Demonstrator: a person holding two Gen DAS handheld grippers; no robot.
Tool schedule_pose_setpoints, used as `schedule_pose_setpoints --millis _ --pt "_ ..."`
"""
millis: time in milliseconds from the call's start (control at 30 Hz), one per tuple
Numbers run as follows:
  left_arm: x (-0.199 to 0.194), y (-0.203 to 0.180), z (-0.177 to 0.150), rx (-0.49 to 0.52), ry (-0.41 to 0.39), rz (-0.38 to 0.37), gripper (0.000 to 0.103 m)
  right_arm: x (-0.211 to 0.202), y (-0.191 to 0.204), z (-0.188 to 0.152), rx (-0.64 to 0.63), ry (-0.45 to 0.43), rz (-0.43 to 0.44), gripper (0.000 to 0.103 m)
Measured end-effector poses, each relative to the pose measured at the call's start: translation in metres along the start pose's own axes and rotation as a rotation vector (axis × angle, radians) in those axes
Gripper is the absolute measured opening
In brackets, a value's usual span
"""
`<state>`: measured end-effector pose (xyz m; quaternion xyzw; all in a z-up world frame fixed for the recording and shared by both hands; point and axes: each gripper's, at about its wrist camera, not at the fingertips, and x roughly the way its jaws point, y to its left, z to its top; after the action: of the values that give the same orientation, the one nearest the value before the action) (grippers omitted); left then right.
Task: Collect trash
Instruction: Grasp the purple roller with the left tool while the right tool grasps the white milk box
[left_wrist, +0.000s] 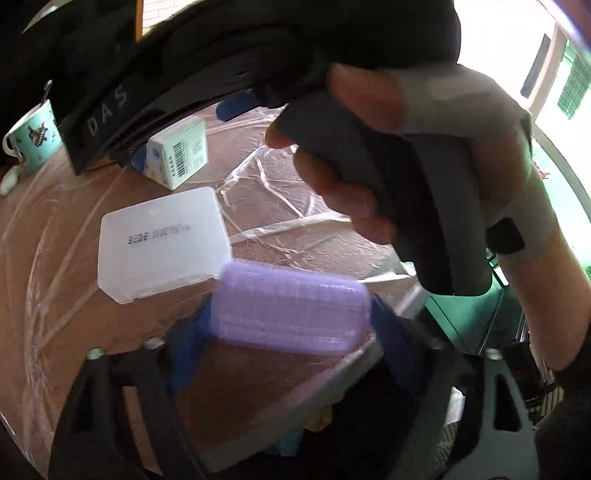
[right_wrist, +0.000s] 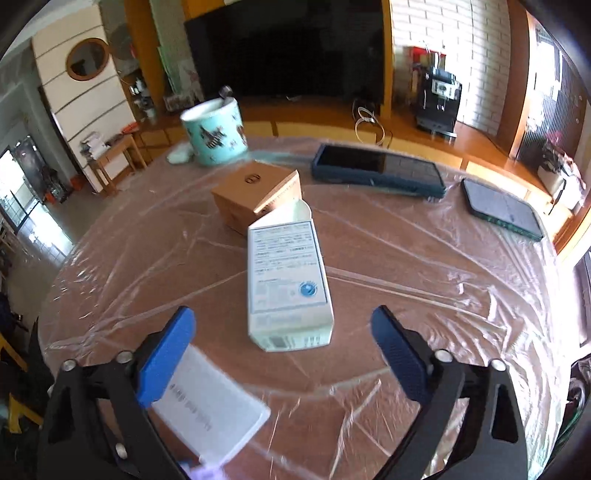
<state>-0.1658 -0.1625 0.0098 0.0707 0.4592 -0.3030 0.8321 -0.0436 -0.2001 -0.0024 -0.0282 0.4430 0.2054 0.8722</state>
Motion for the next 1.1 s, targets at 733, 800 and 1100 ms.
schedule_pose_setpoints --millis 733,800,1100 --pt "-0.04 0.031 -0.011 -0.136 -0.087 -0.035 0.075 -0.04 -0.041 -0.026 0.115 -0.062 0.068 0.046" --pt "-0.041 0.033 -0.01 -0.145 -0.098 -0.03 0.075 -0.046 -0.042 -0.034 0.119 -0.07 0.068 0.046" --pt "-0.047 0.041 -0.015 -0.185 -0.128 -0.002 0.075 -0.078 -0.037 -0.071 0.133 -0.103 0.098 0.046"
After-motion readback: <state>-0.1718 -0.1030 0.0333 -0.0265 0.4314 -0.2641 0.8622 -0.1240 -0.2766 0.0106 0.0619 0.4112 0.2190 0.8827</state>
